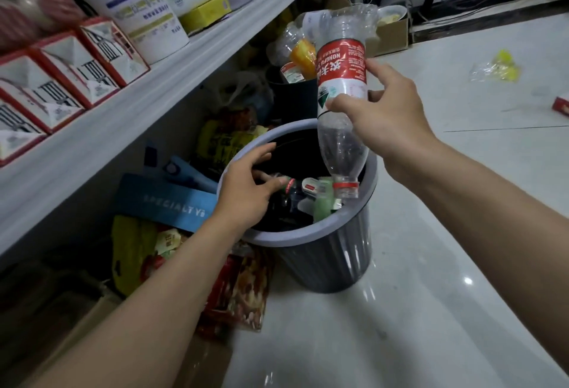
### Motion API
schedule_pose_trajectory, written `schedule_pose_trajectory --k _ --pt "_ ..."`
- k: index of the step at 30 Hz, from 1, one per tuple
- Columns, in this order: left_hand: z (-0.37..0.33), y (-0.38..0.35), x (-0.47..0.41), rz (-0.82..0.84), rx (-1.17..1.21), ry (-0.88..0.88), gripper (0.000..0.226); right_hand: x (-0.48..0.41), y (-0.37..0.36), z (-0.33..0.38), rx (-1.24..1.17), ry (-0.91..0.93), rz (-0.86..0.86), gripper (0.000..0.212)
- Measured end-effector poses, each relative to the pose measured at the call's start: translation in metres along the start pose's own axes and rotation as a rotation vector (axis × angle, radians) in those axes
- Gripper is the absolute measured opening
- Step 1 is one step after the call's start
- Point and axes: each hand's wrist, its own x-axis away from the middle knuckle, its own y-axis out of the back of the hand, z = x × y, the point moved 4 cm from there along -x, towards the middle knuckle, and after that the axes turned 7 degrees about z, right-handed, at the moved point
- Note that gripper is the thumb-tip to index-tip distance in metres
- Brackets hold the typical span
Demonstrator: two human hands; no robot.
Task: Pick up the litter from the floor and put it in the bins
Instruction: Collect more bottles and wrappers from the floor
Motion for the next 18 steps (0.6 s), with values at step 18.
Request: schedule_pose_trajectory --k 18 --pt "0.006 0.017 0.003 -0.129 0.021 -0.006 0.041 0.009 -0.043 -0.03 0.11 -0.046 0.112 0.079"
